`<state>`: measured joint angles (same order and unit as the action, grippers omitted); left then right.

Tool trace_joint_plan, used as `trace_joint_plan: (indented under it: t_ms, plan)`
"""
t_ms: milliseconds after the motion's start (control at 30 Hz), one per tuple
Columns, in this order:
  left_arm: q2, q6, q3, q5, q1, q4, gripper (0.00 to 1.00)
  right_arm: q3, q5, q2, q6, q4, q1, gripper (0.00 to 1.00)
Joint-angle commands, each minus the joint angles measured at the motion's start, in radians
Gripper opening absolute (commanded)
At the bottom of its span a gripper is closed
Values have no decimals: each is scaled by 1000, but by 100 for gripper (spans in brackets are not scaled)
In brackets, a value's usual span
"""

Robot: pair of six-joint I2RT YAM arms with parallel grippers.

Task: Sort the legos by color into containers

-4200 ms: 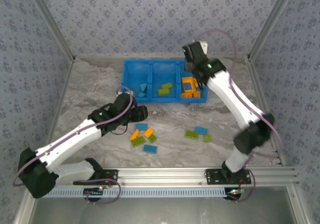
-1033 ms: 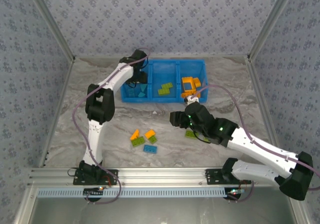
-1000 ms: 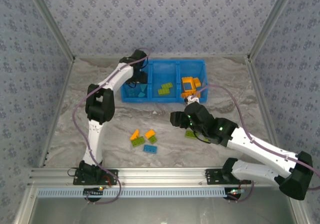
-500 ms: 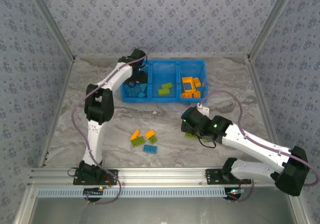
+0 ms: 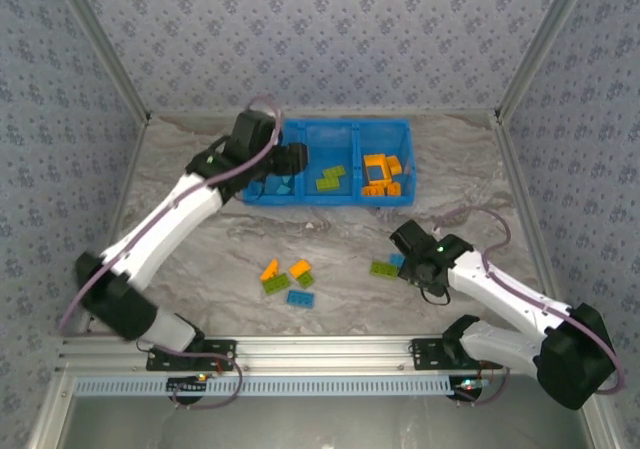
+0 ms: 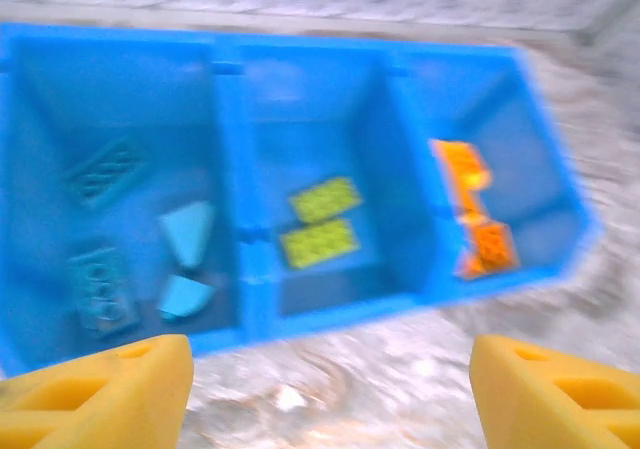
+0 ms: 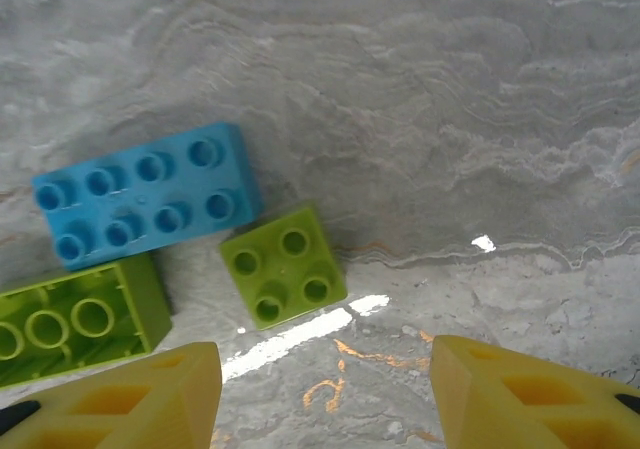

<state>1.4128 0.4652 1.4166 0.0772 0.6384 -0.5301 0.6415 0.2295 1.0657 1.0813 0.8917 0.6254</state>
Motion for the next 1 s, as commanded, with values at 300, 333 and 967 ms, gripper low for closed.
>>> trace_joint_plan:
  t_ms: [300,333,967]
  plan:
    - [-412,76,-462,-131,223,270,72,-49,-99,155,-118,-166,-75,59]
    - [-426,85,-470,-127,231,266,72,-52,-101,162,-119,-170,-80,58]
    - [-449,69,-460,-51,326,226,70,-6,6,214,-178,-101,-25,31]
